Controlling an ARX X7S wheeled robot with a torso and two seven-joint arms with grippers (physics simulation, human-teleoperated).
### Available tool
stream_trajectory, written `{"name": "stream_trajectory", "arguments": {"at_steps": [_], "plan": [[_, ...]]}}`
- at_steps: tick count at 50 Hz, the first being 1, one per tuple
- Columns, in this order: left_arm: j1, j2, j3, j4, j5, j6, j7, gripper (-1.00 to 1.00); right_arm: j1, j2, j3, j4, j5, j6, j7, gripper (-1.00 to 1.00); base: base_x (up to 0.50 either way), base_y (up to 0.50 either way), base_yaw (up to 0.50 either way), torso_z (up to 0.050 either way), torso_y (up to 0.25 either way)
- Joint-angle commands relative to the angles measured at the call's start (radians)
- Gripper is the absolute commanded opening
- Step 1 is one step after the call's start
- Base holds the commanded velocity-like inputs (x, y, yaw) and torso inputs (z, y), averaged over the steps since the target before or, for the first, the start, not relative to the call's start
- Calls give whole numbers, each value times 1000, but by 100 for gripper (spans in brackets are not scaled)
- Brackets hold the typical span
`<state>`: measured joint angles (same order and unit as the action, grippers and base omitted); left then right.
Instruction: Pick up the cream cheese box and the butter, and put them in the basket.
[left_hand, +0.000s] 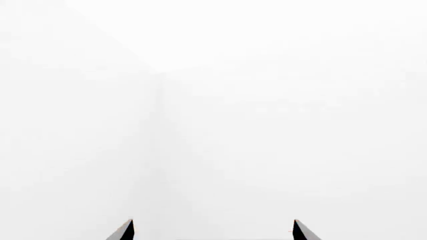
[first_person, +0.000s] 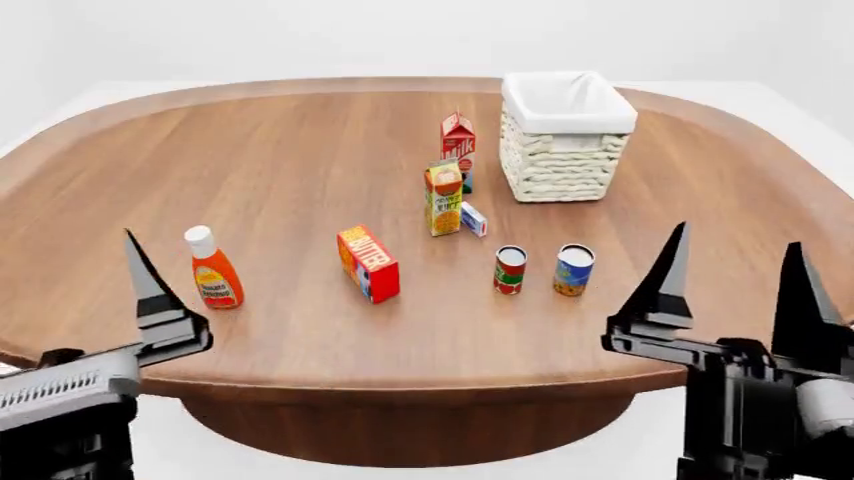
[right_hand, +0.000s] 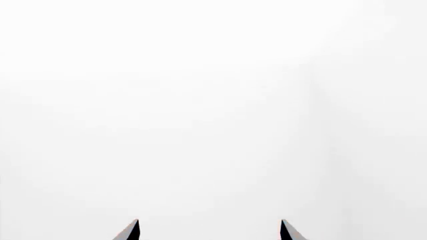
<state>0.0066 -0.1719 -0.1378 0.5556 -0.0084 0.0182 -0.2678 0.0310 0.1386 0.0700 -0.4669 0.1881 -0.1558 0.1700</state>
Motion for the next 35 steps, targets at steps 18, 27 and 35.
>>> {"name": "stream_trajectory", "arguments": {"at_steps": [18,27,35], "plan": [[23,-38,-193,254,-57,33,-53,100,-19,34,36,-260,24,-73,10,100,453,-1,0,0,0],[25,-46,-179,253,-55,29,-52,100,-29,47,8,-267,32,-61,3,100,500,-2,0,0,0],[23,-52,-169,254,-55,23,-54,100,-34,55,-5,-268,33,-62,1,100,500,-3,0,0,0]]}}
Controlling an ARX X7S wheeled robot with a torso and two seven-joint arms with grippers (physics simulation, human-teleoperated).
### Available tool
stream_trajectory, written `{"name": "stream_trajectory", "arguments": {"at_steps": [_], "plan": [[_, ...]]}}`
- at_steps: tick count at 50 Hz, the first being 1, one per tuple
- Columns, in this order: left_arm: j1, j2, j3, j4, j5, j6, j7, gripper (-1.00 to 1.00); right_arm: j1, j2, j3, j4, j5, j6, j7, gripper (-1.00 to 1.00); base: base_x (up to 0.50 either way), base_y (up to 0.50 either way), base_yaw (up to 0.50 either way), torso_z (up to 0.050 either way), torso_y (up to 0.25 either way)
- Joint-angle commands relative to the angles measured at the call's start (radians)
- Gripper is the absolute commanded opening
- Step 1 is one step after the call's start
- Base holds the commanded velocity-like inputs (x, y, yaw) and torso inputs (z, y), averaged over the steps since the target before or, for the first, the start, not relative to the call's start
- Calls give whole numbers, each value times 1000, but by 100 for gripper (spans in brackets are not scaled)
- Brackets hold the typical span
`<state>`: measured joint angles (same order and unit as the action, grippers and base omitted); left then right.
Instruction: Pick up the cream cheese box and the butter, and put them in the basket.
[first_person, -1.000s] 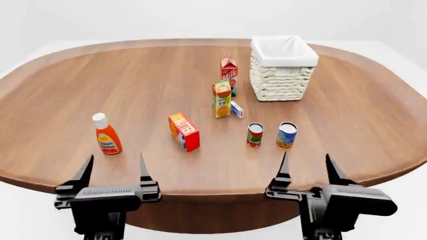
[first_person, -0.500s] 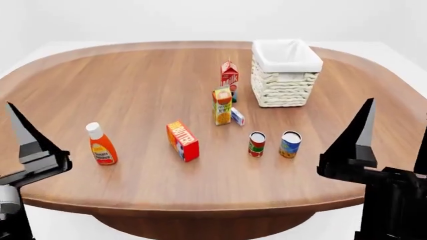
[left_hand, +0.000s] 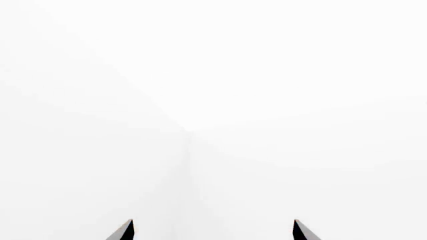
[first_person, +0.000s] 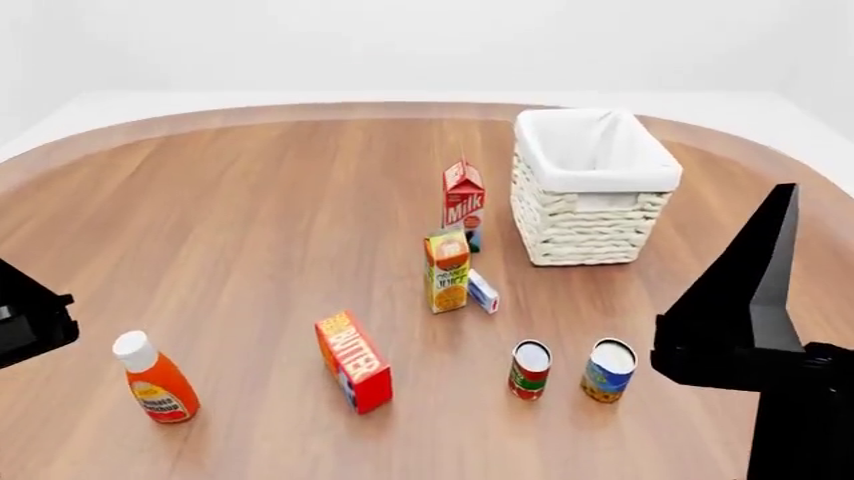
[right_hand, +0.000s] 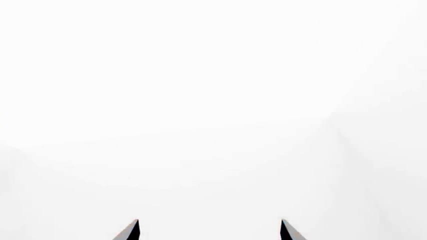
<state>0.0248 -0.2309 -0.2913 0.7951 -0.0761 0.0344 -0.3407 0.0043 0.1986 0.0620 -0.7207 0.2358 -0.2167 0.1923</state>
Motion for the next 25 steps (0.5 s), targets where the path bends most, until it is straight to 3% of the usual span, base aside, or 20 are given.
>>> {"name": "stream_trajectory", "arguments": {"at_steps": [1,25], "plan": [[4,6,-13,16,14,6,19,100,-7,-4,0,-15,-15,0,-21,100,500,-4,0,0,0],[-1,-8,11,20,14,-6,10,100,-11,13,-26,-4,-19,-5,-12,100,500,-2,0,0,1]]}}
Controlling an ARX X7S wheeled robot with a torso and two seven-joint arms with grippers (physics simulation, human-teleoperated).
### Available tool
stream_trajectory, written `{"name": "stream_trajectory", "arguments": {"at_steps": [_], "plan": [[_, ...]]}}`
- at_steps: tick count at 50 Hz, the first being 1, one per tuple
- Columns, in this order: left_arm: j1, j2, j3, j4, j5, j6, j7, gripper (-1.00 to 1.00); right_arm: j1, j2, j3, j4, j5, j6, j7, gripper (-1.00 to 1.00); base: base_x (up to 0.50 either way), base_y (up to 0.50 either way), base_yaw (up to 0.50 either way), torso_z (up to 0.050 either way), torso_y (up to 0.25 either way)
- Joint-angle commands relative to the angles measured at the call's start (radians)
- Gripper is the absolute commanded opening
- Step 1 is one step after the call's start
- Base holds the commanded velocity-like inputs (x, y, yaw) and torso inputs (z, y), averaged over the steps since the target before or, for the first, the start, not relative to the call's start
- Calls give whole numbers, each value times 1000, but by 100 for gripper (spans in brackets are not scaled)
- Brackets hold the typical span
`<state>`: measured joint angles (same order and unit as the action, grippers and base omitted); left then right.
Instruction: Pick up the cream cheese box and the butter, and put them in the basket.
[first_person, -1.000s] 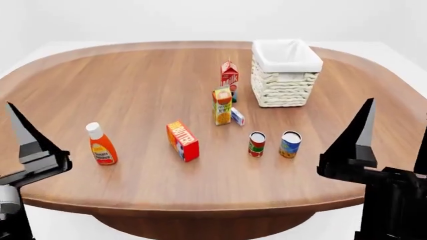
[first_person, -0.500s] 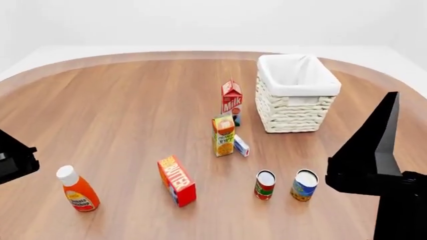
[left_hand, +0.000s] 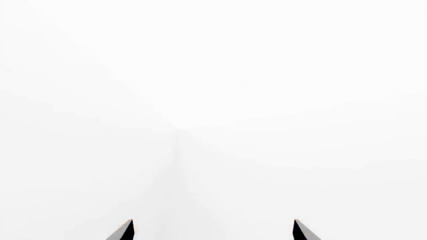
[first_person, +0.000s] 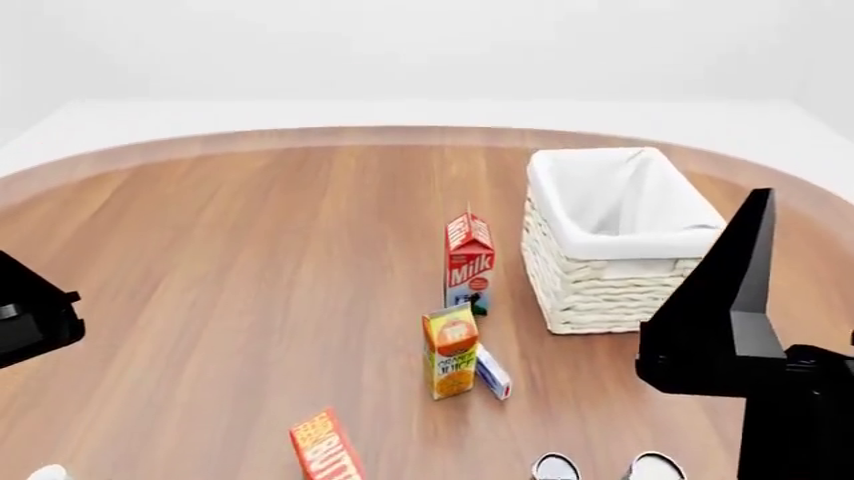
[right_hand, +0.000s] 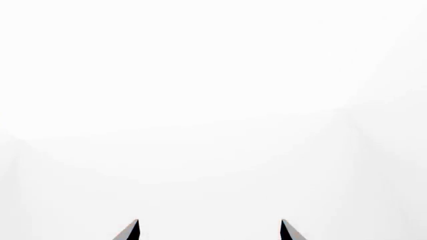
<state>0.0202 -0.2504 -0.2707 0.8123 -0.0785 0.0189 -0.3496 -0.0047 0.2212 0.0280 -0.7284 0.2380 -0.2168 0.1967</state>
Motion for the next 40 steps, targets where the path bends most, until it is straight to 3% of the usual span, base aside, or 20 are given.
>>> {"name": "stream_trajectory", "arguments": {"at_steps": [1,32,37,40], "plan": [[4,11,-9,3,16,10,19,100,-3,-9,7,3,-21,-3,-16,100,500,-4,0,0,0],[19,-8,1,41,16,-1,6,100,-9,18,-8,-25,-14,10,4,100,500,0,0,0,1],[22,-11,-1,48,12,-2,4,100,-2,36,-1,-60,-12,64,18,100,500,11,0,0,0],[23,-14,0,50,12,-5,4,100,17,72,-3,-109,12,222,49,100,500,17,0,0,3]]}}
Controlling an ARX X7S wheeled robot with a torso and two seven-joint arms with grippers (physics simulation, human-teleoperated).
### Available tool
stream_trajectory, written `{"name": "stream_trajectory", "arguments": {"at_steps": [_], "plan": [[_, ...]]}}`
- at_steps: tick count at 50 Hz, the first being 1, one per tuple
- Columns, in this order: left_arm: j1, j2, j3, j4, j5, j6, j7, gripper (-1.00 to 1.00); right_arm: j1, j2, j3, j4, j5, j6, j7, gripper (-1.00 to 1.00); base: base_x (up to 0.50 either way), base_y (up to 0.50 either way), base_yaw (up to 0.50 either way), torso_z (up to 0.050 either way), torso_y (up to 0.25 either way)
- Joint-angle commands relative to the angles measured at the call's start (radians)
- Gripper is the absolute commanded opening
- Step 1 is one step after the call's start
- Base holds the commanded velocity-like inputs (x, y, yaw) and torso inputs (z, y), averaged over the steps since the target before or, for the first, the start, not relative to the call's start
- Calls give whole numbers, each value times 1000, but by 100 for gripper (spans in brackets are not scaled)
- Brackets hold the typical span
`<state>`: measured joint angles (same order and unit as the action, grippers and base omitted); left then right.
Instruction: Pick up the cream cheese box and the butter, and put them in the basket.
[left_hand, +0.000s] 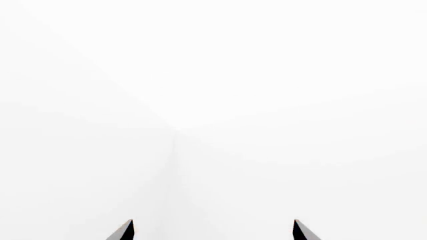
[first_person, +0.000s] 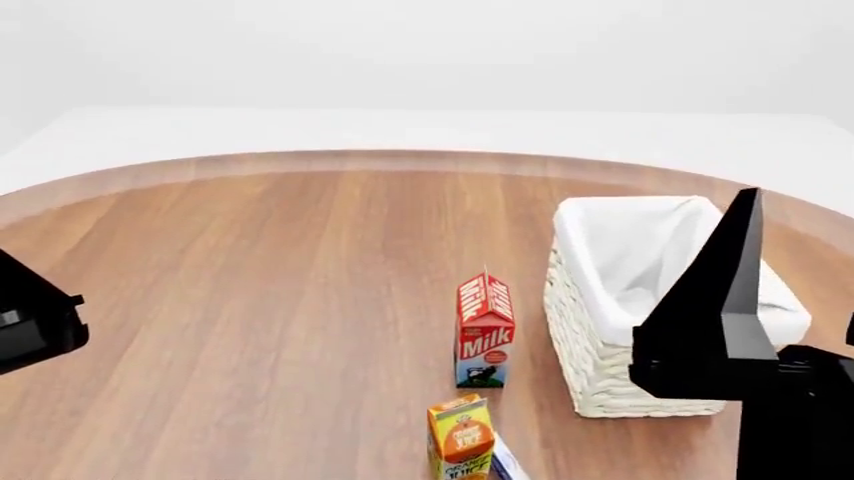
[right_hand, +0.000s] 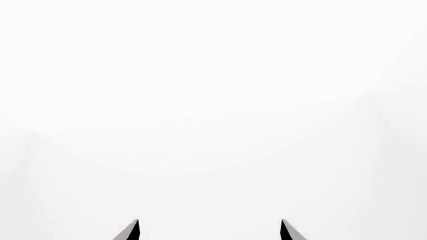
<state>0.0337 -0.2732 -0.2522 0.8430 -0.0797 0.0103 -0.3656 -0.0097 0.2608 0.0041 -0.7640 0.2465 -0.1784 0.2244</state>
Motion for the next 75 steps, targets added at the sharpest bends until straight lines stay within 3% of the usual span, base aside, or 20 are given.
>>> {"name": "stream_trajectory", "arguments": {"at_steps": [1,10,12,13,18,25,37,47,75], "plan": [[10,9,-19,19,13,3,19,100,36,49,24,-94,26,251,32,100,254,8,0,0,0],[15,7,-7,14,16,0,17,100,124,185,86,-227,259,724,143,100,7,0,0,0,0],[13,7,-3,15,17,-4,16,100,148,206,123,-249,354,810,171,100,0,0,0,0,0],[13,5,-1,19,17,-9,16,100,177,221,177,-255,503,902,223,100,0,0,0,0,0],[10,3,0,22,16,-14,13,100,254,296,243,-266,768,1029,332,100,0,0,0,0,0],[6,0,8,28,19,-22,10,100,380,432,278,-210,1210,1106,585,100,0,0,0,0,0],[7,-2,27,24,22,-19,7,100,512,557,137,-101,1557,1120,806,100,0,0,0,0,0],[5,-12,16,32,5,-29,4,100,599,556,25,7,1671,1117,852,100,0,0,0,0,0],[10,-20,40,18,13,-23,-4,100,589,466,-103,189,1532,1175,715,100,0,0,0,0,0]]}}
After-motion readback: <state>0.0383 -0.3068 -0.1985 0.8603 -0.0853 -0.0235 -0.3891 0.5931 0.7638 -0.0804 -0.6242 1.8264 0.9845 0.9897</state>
